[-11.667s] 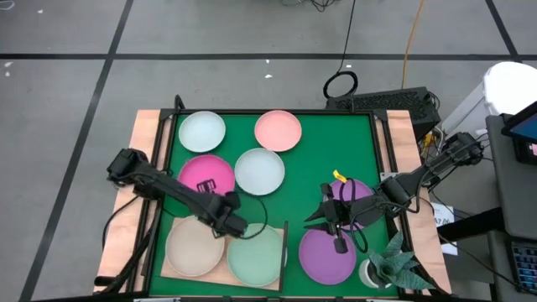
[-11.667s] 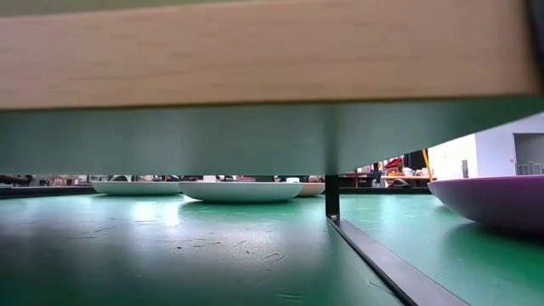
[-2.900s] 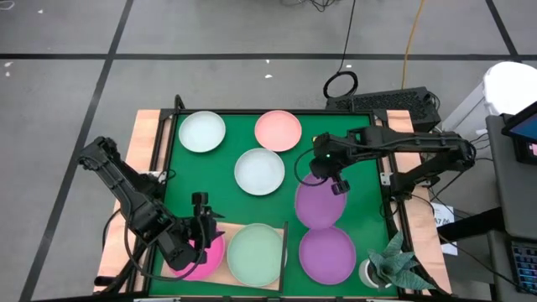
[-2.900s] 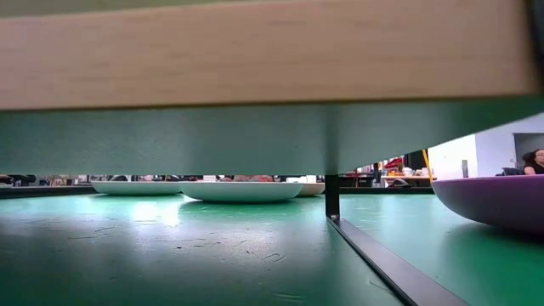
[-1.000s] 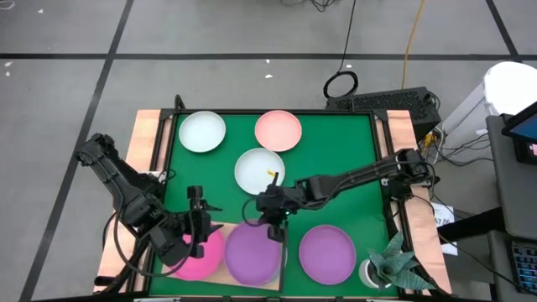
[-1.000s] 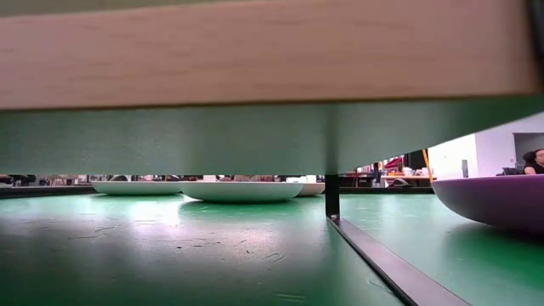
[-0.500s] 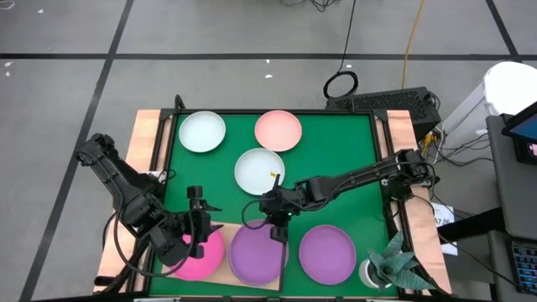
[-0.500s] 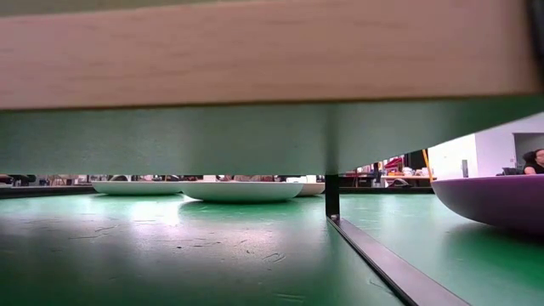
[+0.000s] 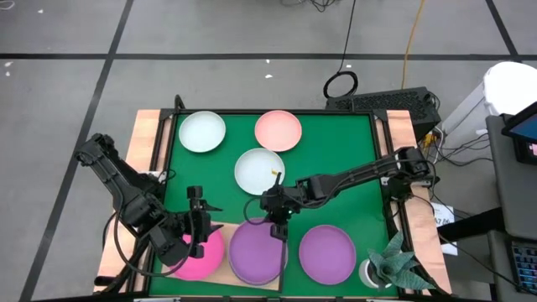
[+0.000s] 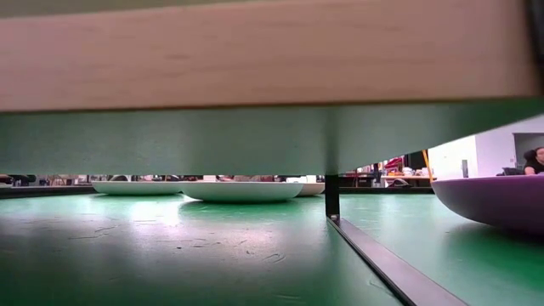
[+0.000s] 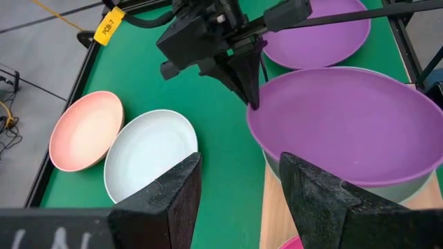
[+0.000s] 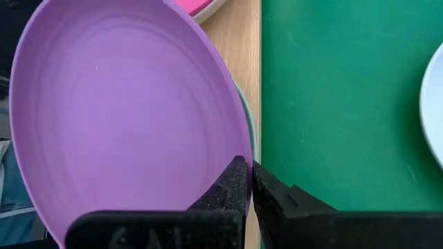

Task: Place and stack plates onto a shelf
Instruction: Stack the top purple plate on top of the green plate on the shelf

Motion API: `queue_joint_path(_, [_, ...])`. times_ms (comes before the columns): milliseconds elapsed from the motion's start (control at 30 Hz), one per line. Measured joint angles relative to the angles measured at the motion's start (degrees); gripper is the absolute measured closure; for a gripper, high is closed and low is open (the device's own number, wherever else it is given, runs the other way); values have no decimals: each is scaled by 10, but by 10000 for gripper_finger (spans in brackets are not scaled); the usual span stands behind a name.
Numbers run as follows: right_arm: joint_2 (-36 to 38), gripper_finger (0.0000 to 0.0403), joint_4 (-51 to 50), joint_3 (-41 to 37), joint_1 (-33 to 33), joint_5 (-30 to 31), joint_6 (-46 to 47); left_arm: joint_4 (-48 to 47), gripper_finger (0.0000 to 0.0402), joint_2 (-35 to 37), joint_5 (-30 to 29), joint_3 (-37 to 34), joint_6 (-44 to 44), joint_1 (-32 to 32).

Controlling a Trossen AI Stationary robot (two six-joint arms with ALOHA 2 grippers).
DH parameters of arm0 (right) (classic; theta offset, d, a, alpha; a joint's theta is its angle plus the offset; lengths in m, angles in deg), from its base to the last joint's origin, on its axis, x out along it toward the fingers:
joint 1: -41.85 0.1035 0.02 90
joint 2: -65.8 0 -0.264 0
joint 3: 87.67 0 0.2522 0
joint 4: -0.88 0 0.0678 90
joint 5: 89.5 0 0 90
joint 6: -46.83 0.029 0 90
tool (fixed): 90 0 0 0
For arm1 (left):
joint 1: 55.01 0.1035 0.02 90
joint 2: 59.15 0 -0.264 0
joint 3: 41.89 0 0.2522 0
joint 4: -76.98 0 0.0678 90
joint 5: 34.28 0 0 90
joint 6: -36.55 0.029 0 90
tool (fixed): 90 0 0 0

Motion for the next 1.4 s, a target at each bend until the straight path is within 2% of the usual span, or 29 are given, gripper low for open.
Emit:
queue_joint_path(167, [0,398,9,-1,0,1,-7,0,202,0,0,0,0,0])
queue_joint_path(533, [-3,341,34,-2,1,-1,-13,0,202,0,0,0,-2,0])
queue_joint_path(767, [-3,325,59,-2,1,-5,-15,0,202,0,0,0,-4,0])
queue_joint_path(1100, [64,323,42,-2,11,-11,-55,0,202,0,0,0,-8,0])
queue_joint_path(1200, [105,325,24,-2,32,31,-78,2,202,0,0,0,-13,0])
queue_joint_path(1400, [207,340,9,-71,115,201,-119,3,202,0,0,0,-24,0])
